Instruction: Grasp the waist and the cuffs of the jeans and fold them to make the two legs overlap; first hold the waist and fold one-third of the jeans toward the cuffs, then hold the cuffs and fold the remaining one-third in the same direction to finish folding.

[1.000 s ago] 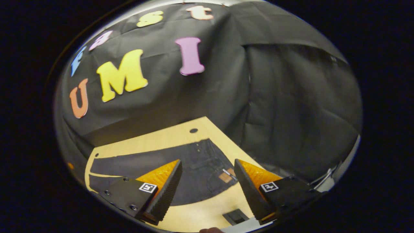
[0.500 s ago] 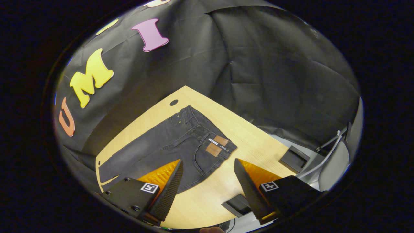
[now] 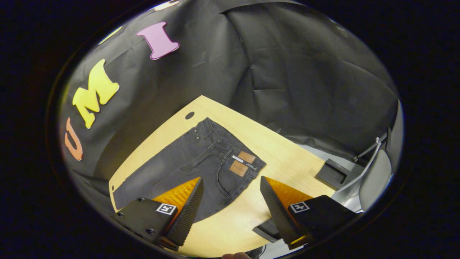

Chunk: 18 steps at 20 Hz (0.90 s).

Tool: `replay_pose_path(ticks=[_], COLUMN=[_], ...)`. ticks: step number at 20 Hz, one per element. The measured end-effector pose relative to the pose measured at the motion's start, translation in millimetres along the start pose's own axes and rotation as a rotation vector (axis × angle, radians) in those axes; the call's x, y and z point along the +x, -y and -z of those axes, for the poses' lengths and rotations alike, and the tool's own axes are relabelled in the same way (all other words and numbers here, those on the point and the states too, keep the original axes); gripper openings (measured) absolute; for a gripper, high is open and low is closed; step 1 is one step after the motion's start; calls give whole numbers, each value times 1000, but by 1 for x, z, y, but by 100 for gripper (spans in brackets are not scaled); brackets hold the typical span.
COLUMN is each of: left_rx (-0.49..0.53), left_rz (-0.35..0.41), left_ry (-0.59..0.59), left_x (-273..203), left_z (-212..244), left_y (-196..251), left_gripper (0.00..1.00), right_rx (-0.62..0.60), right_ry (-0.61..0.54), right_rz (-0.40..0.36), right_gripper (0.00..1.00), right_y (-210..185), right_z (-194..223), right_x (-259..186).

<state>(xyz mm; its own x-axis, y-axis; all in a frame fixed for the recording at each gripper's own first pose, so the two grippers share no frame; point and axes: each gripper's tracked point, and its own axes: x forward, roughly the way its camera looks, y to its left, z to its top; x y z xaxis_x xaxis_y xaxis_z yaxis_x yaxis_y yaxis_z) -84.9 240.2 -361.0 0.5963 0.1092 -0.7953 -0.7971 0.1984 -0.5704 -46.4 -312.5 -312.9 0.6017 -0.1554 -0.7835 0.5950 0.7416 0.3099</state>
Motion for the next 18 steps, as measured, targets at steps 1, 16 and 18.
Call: replay_pose_path(ticks=[1,16,18], left_rx=[-7,-50,-53], left_rz=[7,80,68], left_ry=[1,-132,-138], left_x=[0,23,24], left_z=[-1,21,24], left_y=[2,30,28], left_gripper=[99,27,17], right_rx=[5,169,173], right_ry=[-3,-109,-106], right_rz=[0,9,42], right_gripper=[92,98,98], right_y=[1,16,22], right_z=[1,25,26], right_x=[1,56,69])
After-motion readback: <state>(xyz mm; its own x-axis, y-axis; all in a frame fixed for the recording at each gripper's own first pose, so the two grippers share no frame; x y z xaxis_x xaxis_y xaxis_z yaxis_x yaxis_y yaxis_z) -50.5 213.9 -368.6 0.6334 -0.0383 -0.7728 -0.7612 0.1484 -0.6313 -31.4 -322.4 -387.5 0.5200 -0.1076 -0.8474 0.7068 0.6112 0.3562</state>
